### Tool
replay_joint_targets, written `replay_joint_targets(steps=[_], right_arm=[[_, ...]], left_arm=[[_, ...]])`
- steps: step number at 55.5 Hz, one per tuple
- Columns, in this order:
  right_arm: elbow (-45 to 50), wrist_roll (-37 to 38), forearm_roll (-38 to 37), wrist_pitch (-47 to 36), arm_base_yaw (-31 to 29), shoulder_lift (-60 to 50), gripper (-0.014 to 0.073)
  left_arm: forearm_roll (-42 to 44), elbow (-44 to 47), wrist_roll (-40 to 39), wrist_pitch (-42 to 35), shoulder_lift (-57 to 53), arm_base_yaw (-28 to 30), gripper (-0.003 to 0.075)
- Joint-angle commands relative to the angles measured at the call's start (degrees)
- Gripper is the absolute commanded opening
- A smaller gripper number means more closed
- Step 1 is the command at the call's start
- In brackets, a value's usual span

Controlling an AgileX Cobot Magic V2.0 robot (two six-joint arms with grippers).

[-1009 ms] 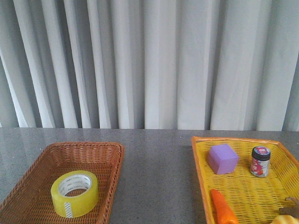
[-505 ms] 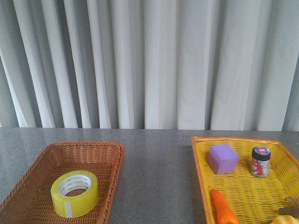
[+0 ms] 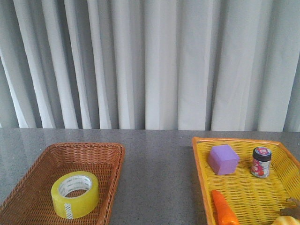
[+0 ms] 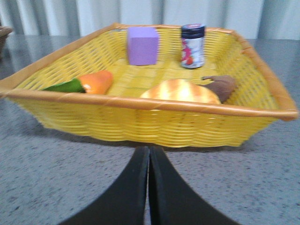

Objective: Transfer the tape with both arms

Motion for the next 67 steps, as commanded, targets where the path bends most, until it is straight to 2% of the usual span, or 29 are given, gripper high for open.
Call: replay_joint_targets(steps=[1, 18, 67], right_arm=[[0.2, 0.3, -0.9, -4.7, -1.5, -0.6, -0.0006], [0.2, 0.3, -0.8, -7.7, -1.4, -0.6, -0.0006], [0.2, 0.3, -0.8, -7.4, -1.4, -0.6, -0.0006]], left_arm=[[-0.1, -0.7, -0.5, -4.1, -1.0, 0.1, -0.0006], [-0.1, -0.7, -0.5, -4.1, -1.0, 0.1, -0.0006], [-0.1, -0.7, -0.5, -4.1, -1.0, 0.1, -0.0006]])
